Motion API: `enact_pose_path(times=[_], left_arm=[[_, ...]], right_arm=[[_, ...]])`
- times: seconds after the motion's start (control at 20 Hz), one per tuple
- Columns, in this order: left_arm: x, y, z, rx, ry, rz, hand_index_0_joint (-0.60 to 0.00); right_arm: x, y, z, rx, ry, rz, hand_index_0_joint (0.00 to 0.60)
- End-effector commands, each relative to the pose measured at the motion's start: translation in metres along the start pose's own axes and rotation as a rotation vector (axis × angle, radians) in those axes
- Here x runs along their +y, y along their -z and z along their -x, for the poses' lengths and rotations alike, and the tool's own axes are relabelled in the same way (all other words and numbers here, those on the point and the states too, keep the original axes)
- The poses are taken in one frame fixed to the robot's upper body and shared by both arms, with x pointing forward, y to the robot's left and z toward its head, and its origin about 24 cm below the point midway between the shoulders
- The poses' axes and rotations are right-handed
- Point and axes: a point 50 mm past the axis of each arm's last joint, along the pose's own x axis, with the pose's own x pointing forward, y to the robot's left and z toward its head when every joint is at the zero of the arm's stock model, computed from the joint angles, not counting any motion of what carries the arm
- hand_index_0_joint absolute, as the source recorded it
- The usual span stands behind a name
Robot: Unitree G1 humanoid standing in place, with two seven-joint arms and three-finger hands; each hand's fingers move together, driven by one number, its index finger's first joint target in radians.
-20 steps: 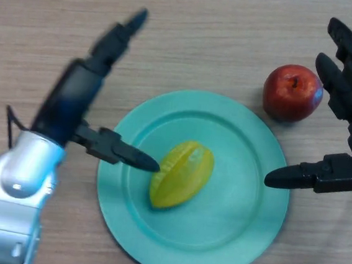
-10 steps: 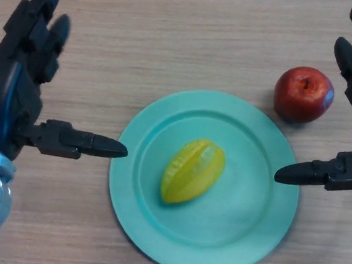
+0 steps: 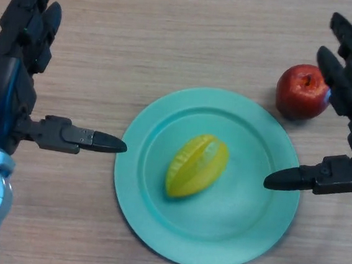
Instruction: Pick up the yellow starfruit and place it on the plate
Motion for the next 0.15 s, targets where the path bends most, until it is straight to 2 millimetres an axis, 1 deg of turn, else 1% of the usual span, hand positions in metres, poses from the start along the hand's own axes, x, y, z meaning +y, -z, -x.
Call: enact_pose_path(times=[0.05, 0.15], left_arm=[[0.0081, -0.0317, -0.0005, -0.226, -0.039, -0.079, 0.000], [0.0064, -0.0303, 0.0006, -0.226, -0.036, -0.087, 0.000]], right_arm=[[-0.0121, -0.0335, 0.0032, -0.193, 0.046, 0.108, 0.000], [-0.0126, -0.0332, 0.0038, -0.191, 0.050, 0.120, 0.000]])
